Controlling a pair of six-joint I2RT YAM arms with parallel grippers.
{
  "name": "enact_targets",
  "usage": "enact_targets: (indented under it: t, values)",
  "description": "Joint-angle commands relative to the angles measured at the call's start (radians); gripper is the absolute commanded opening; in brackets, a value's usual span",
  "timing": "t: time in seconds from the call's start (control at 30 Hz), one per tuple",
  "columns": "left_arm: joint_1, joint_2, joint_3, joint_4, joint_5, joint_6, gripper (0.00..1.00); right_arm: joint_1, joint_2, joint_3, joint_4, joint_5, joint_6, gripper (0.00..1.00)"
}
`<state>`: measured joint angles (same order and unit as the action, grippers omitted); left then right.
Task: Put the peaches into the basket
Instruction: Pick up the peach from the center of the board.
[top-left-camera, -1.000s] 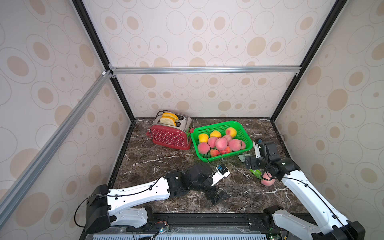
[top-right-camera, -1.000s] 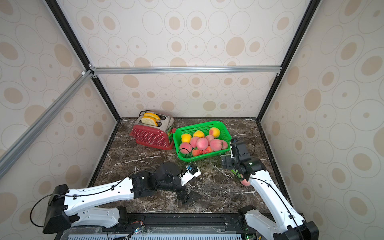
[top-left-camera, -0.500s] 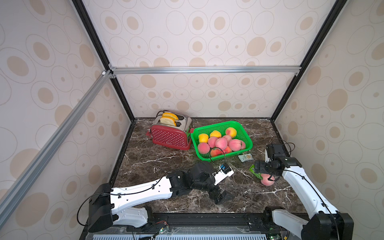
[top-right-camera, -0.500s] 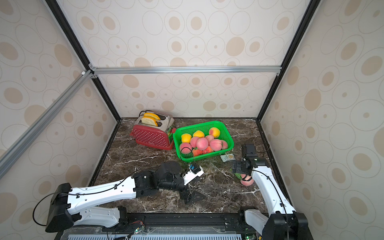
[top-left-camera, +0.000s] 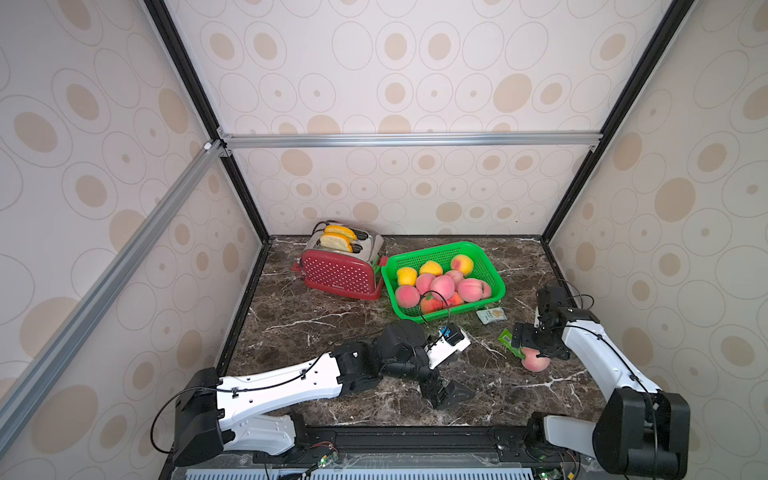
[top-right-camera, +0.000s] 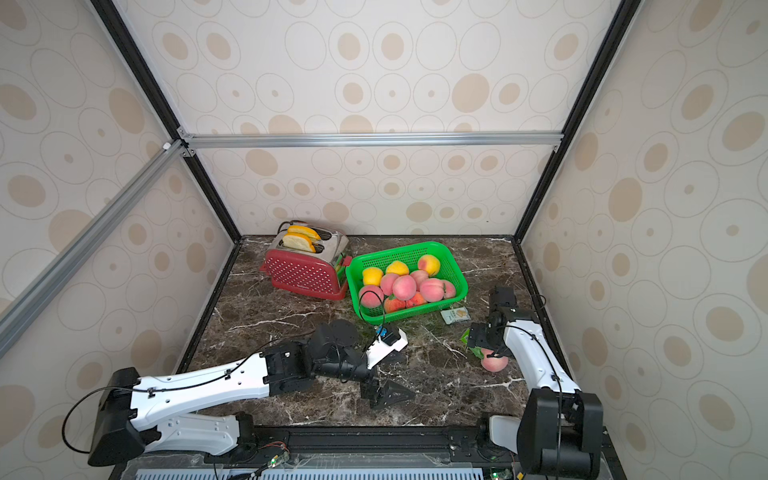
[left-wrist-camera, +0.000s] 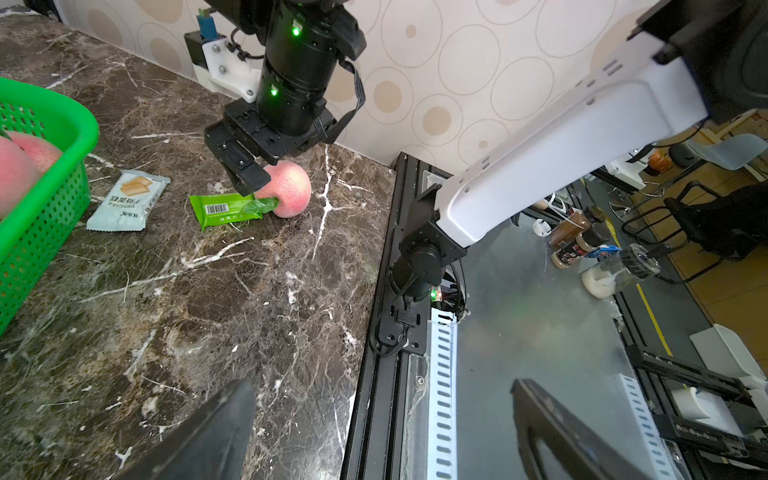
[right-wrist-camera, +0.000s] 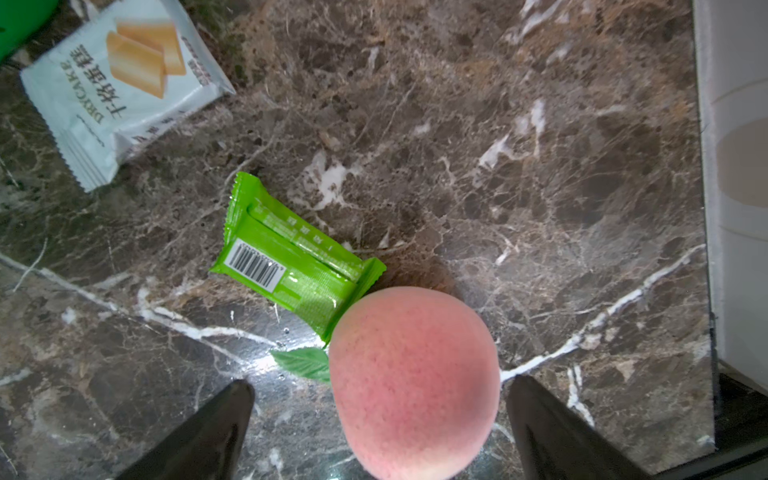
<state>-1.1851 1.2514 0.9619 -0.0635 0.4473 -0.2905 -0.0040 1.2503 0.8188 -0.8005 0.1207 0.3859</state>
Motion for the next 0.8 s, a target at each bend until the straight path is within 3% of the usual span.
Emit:
enact_targets:
  t: [0.0,0.4,0.57,0.77]
  values:
    - [-0.008,-0.015,0.016,0.026,0.012,-0.001,0.99,-0.035,0.026,-0.001,-0.009,-0.019,0.002,1.00]
    - [-0.001,-0.007,0.033,0.011,0.009,0.010,0.99,-0.086,0.117,0.022,-0.005,-0.028,-0.026,1.00]
    - [-0.001,-0.024,0.022,0.001,-0.015,0.017,0.99,-0.093,0.120,0.018,0.002,-0.033,-0.027,0.94]
    - [0.009,-0.050,0.000,0.001,-0.054,0.019,0.99,-0.096,0.121,0.016,0.004,-0.038,-0.030,0.80]
